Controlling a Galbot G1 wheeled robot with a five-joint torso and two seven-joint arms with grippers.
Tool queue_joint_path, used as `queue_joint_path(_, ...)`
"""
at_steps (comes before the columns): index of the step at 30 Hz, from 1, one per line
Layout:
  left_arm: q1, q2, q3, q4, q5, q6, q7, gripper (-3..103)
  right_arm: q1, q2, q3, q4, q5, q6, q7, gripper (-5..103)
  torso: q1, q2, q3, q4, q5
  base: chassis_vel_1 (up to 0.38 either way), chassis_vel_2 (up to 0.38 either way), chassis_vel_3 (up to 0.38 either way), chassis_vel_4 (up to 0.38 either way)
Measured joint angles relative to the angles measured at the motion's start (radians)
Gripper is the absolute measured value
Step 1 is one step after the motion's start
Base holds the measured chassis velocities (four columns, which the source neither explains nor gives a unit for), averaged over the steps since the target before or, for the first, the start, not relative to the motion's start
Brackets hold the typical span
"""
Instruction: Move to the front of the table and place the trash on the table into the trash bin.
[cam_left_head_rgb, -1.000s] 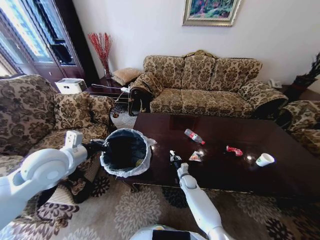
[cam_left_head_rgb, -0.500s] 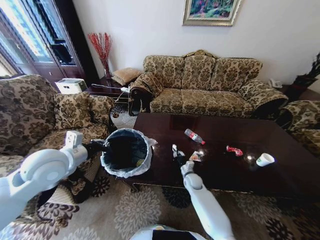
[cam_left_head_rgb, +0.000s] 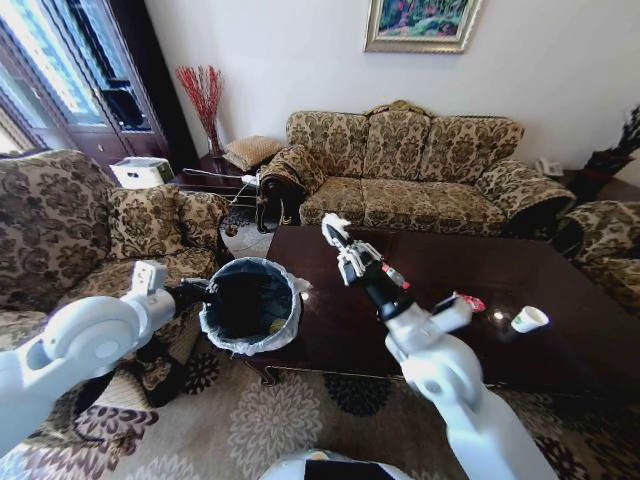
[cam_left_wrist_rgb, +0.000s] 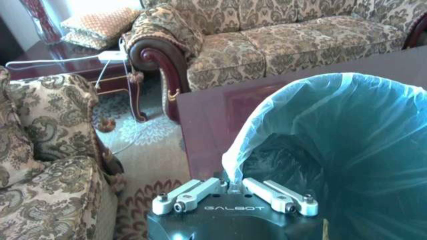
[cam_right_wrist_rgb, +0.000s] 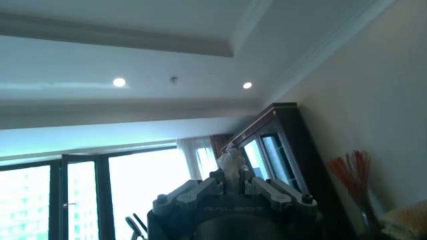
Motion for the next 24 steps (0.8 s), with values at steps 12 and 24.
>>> queue_joint_path(12, 0.014, -0.029, 0.008, -0.061, -0.032, 0.003, -0.056, 0, 0.047, 0.016, -0.225, -0.173, -0.315, 0.073, -0.086, 5, 0.000, 0.000, 0.000, 0.0000, 0.0001, 0.000, 0.000, 0.000, 0.000)
queue_joint_path(24, 0.021, -0.044, 0.009, -0.105, -0.072, 0.017, -0.081, 0, 0.059, 0.017, -0.239, -0.216, -0.351, 0.081, -0.078, 8, 0.000, 0.000, 0.000, -0.0001, 0.0002, 0.000, 0.000, 0.000, 0.000)
